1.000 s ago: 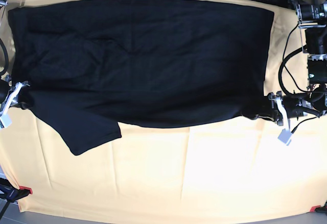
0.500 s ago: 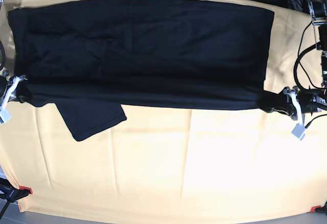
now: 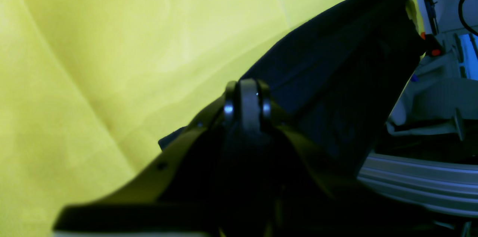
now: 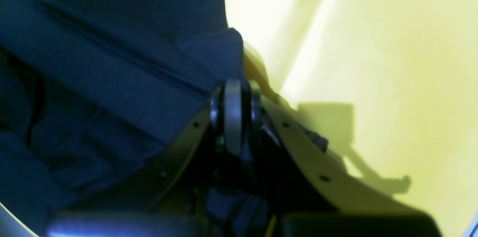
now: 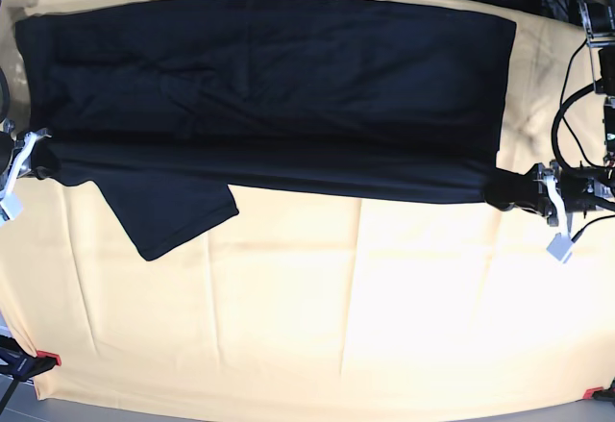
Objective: Fold the T-shirt properly
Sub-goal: 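Lift the grasped edge with both grippers and fold it over the shirt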
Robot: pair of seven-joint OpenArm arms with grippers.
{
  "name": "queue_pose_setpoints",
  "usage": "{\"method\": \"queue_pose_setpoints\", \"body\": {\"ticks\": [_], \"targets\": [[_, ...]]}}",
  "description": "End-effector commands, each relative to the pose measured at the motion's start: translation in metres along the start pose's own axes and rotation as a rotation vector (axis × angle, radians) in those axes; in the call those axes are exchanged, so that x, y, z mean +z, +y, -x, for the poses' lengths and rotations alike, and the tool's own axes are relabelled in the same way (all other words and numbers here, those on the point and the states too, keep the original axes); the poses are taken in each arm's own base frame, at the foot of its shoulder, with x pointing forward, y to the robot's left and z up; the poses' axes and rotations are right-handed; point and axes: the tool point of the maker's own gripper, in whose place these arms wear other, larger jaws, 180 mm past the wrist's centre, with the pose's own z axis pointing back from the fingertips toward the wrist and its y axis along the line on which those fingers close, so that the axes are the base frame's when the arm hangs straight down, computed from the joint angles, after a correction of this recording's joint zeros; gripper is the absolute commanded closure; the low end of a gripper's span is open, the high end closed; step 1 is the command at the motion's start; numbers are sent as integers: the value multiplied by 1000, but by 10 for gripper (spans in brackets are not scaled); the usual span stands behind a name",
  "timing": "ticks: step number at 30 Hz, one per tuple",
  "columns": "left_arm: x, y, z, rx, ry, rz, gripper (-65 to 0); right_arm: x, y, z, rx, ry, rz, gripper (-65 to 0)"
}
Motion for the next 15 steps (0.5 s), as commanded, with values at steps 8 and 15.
{"method": "queue_pose_setpoints", "body": {"ticks": [8, 15], "targets": [[15, 0, -16, -57, -25, -20, 0, 40, -34, -38, 82, -96, 116, 0], [14, -1, -16, -51, -26, -18, 0, 38, -33, -39, 81, -104, 113, 0]]}}
